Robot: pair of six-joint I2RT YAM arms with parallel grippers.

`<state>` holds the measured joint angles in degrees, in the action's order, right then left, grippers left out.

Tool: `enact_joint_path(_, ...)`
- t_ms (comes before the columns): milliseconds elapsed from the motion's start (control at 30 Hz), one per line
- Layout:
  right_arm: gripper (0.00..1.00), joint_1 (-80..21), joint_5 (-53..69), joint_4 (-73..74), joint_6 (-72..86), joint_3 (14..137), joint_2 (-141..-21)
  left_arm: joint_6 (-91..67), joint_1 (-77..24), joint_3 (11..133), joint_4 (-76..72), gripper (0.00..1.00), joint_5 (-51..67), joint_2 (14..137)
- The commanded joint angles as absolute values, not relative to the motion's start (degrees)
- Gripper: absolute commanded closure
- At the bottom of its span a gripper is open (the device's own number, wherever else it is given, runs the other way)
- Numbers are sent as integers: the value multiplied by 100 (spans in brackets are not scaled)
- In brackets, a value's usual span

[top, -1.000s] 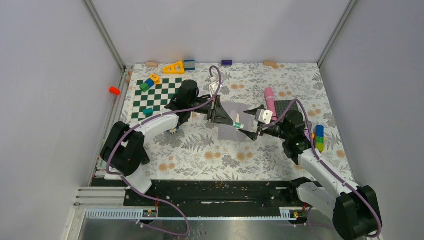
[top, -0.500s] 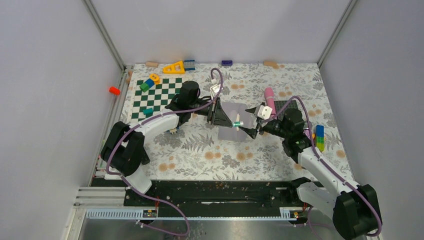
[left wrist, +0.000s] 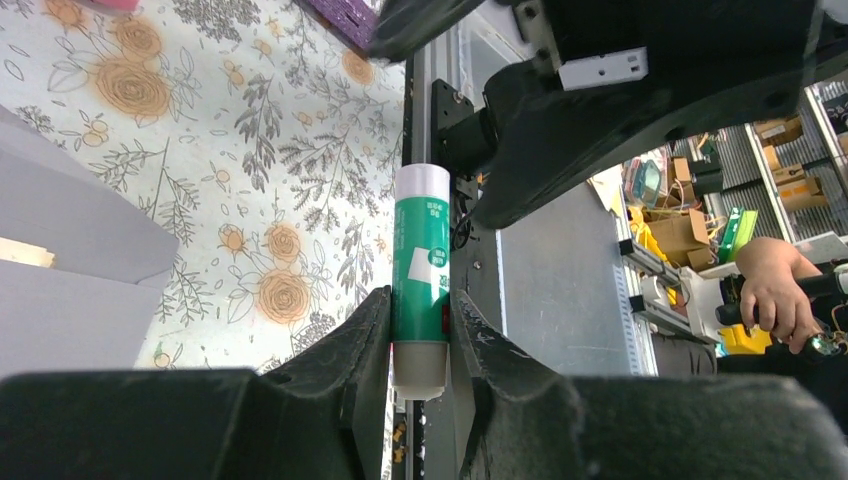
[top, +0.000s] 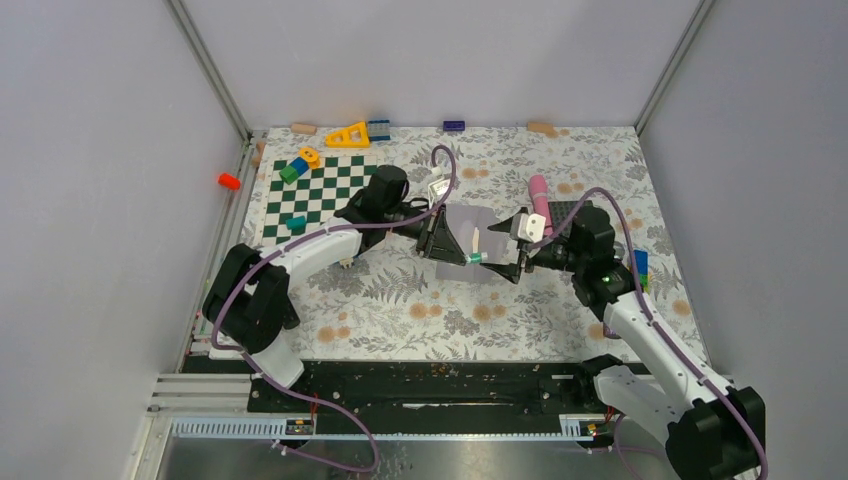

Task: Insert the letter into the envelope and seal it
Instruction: Unscrew the solid glue.

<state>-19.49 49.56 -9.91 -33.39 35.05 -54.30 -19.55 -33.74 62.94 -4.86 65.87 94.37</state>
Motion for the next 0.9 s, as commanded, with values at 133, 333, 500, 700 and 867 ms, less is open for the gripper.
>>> enact_joint_path(133, 30, -1595, 6457, -69, -3422, 4198, -5438, -1424, -3401, 6584, -193, 100, 6799, 9125)
enact_joint_path(333, 38, -1486, 7526, -70, -2841, 4281, -5876, -1574, -3401, 6508, -420, 100, 6999, 9043)
enact_joint_path(500, 40, -1447, 7584, -79, -2845, 4255, -6076, -1749, -3401, 6391, -747, 100, 7119, 8970)
enact_joint_path(700, 48, -1408, 7594, -506, -2411, 4226, -6136, -1775, -3419, 6371, -799, 100, 7172, 8977)
enact_joint_path(867, 61, -1337, 7673, -963, -1945, 4167, -6229, -1775, -3433, 6341, -842, 100, 7190, 8948)
